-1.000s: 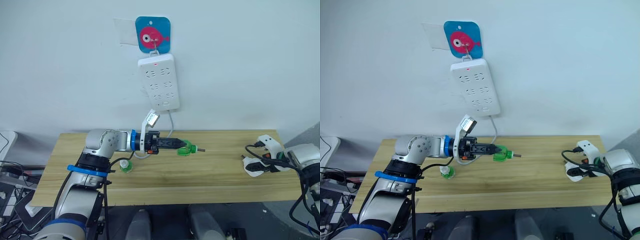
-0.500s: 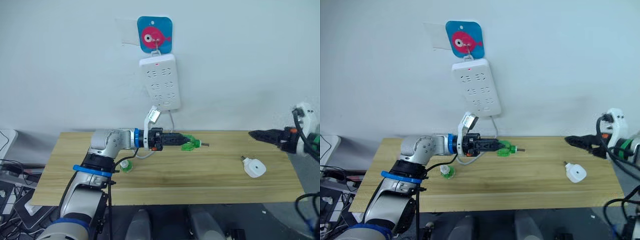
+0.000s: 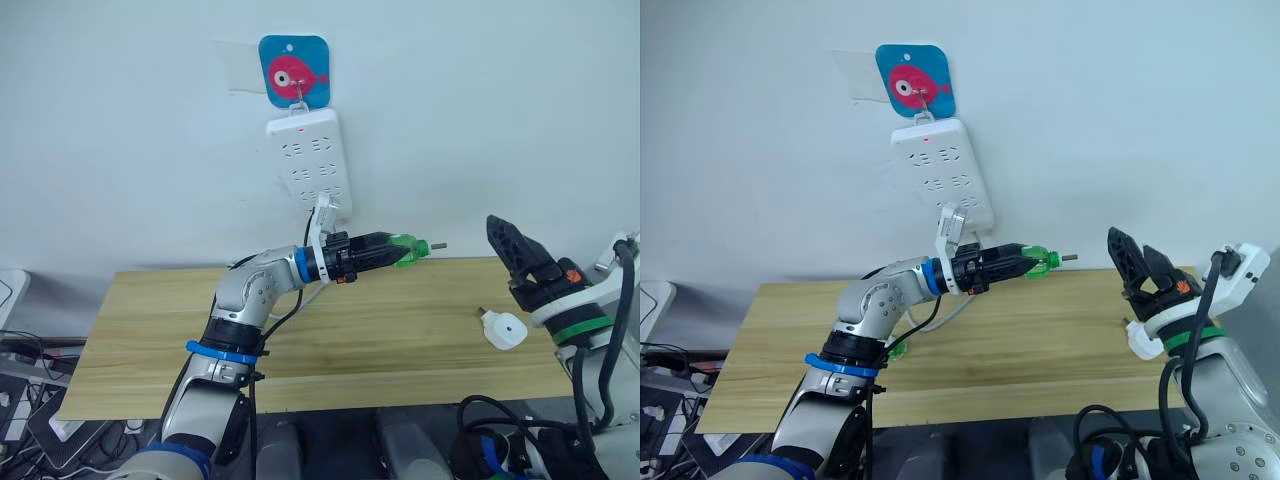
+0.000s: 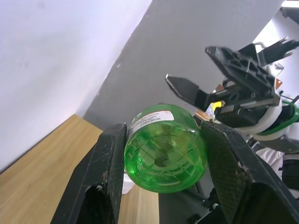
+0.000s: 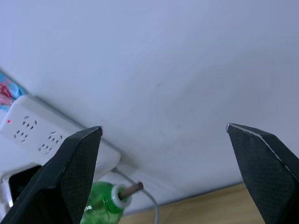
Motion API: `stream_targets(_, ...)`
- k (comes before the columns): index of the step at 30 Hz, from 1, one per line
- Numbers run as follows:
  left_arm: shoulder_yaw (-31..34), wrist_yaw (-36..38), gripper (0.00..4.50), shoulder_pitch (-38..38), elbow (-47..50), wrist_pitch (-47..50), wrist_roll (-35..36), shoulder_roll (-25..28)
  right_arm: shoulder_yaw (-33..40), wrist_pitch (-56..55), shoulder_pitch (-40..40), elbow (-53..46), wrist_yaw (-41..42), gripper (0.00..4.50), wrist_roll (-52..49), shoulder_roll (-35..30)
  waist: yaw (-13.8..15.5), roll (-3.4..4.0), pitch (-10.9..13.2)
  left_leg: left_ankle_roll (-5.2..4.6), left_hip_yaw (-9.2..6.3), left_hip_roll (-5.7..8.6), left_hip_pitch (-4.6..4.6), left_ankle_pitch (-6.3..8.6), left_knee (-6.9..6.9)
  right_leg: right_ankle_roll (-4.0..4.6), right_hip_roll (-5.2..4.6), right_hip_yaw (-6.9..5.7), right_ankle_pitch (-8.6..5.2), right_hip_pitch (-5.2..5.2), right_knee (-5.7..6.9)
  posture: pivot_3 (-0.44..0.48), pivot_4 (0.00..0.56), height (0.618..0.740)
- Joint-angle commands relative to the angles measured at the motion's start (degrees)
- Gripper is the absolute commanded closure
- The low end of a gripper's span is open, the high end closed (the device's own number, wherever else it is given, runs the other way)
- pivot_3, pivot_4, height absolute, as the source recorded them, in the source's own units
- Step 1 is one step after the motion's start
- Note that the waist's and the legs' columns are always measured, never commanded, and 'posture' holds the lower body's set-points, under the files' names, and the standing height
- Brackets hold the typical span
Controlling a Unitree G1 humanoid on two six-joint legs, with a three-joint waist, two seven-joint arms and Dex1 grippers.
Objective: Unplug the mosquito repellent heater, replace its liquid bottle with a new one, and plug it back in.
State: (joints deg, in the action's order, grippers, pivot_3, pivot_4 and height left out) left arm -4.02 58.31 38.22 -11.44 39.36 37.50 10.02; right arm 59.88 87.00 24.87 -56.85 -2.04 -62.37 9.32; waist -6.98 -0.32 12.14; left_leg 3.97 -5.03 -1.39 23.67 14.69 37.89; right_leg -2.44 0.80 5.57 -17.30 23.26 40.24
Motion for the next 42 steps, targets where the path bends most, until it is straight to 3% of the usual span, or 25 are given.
stream_targets(1,1.58,-0.94,2.30,1.00,2.67,-0.52,1.29,-1.09,-10.32,-8.43,-11.49,3.12,-12.14,0.04,-11.52,22.57,-0.79,-0.01,-0.01,0.00,0.00,0.01,0.00,0.00,0.01,0.00,0.00,0.02,0.00,0.00,0.02,-0.141,0.180,0.740)
stream_targets(4,1.54,-1.27,2.30,1.06,3.27,-0.26,1.56,-1.47,-18.64,-17.29,-16.69,6.81,-22.15,0.04,-21.45,17.09,-1.21,-0.04,-0.12,-0.01,0.00,0.00,-0.01,0.00,0.00,0.00,0.02,0.02,0.00,0.00,0.05,-0.138,0.170,0.740)
stream_targets(7,1.33,-1.23,2.30,0.99,3.39,-0.22,1.49,-1.51,-26.25,-27.60,-21.24,9.76,-28.33,0.04,-29.35,7.58,-1.30,-0.02,-0.11,-0.01,-0.07,-0.06,0.04,0.00,-0.03,0.00,0.09,-0.04,-0.01,0.00,-0.01,-0.137,0.170,0.740)
stream_targets(11,1.47,-0.98,2.30,0.97,3.46,0.01,1.44,-1.23,-30.01,-38.56,-23.18,12.05,-32.41,0.04,-36.77,-2.72,-1.33,-0.11,-0.24,-0.01,-0.06,-0.04,0.02,0.00,0.01,-0.01,0.10,-0.02,-0.01,-0.06,-0.06,-0.132,0.171,0.740)
stream_targets(17,1.46,-1.25,2.30,0.85,3.76,-0.11,1.30,-1.44,-37.42,-48.49,-25.72,12.32,-33.54,0.04,-43.04,-11.24,-1.49,-0.10,-0.25,-0.01,0.05,-0.05,-0.09,0.00,0.00,-0.02,0.15,0.09,-0.01,-0.05,0.00,-0.130,0.177,0.740)
stream_targets(25,0.82,-1.43,2.30,0.00,5.26,0.30,1.44,-1.88,-47.44,-55.92,-23.71,13.93,-32.27,0.04,-40.40,-15.97,-1.32,-0.10,-0.24,-0.01,0.04,-0.07,-0.08,0.00,-0.01,-0.02,0.17,0.10,-0.02,-0.05,-0.04,-0.129,0.183,0.740)
stream_targets(39,0.86,-2.08,2.30,-0.83,7.39,1.78,1.59,-1.83,-52.28,-61.04,-20.09,16.79,-29.76,0.04,-34.59,-19.62,-0.97,-0.11,-0.24,-0.01,0.00,-0.06,-0.03,0.00,-0.02,-0.02,0.15,0.07,-0.01,-0.05,-0.11,-0.121,0.190,0.740)
stream_targets(42,0.79,-2.51,2.30,-0.80,7.59,1.78,1.61,-2.24,-53.49,-60.86,-20.11,16.82,-29.09,0.57,-33.85,-20.70,-0.94,-0.11,-0.24,-0.01,0.00,-0.05,-0.02,0.00,-0.02,-0.02,0.15,0.07,-0.01,-0.05,-0.12,-0.121,0.190,0.740)
